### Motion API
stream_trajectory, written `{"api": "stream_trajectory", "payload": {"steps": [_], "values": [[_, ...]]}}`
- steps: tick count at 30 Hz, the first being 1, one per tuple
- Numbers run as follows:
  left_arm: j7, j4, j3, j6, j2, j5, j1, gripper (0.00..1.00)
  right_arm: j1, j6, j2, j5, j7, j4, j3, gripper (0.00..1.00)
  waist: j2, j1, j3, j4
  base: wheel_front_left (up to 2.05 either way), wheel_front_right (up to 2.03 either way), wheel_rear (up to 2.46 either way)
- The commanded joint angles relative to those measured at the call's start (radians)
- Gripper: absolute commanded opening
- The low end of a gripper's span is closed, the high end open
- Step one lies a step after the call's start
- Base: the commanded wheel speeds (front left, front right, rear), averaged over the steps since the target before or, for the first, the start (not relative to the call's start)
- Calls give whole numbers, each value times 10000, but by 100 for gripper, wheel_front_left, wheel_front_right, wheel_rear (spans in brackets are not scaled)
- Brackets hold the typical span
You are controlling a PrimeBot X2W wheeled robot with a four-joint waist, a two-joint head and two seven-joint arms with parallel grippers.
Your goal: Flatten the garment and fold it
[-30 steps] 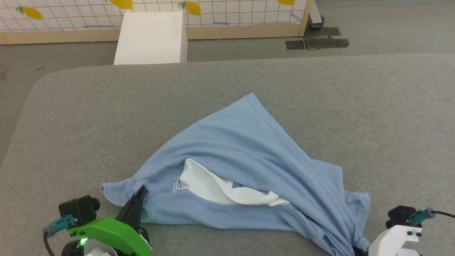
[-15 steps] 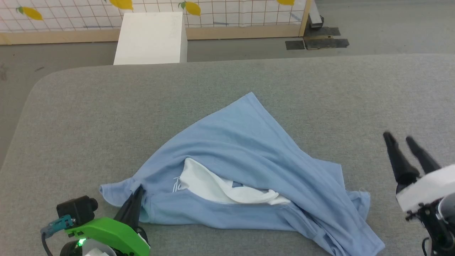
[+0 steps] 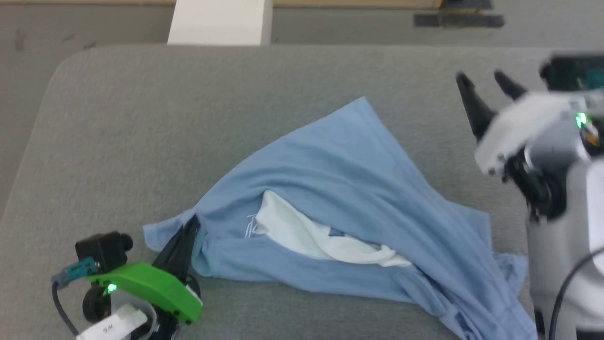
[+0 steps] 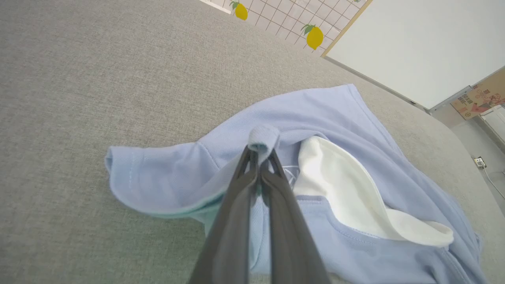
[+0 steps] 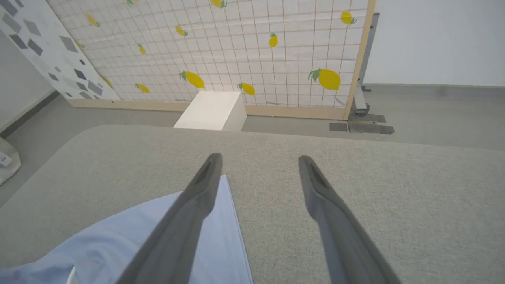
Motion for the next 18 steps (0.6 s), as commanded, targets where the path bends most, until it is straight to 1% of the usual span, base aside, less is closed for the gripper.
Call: {"api": "stream_trajectory", "payload": {"steps": [1,6,7,11,14,18], "values": [[-29,-4,-19,-139,-21,88,-326,0,-616,-13,-129,-372,358,313,185,100,42,1,1131,1038,0,0,0],[-142,49,-163,-558,-171,91,-905,0,-2525,-13,-477,-1378,2259,1795,999,100,42,1,2061,1818,0,0,0],[-226,71,-184,-705,-244,64,-1079,0,-3164,-13,-617,-1654,3047,2348,1443,100,42,1,2394,2069,0,0,0],[-378,151,-206,-930,-361,10,-1321,0,-4174,-13,-717,-1831,4456,3404,2123,100,42,1,2914,2434,0,0,0],[-451,262,-200,-1038,-413,-38,-1437,0,-4560,-13,-726,-1893,5064,3948,2380,100,42,1,3115,2573,0,0,0],[-540,427,-197,-1123,-435,-62,-1474,0,-4686,-13,-730,-1978,5794,4564,2781,100,42,1,3209,2610,0,0,0]]}}
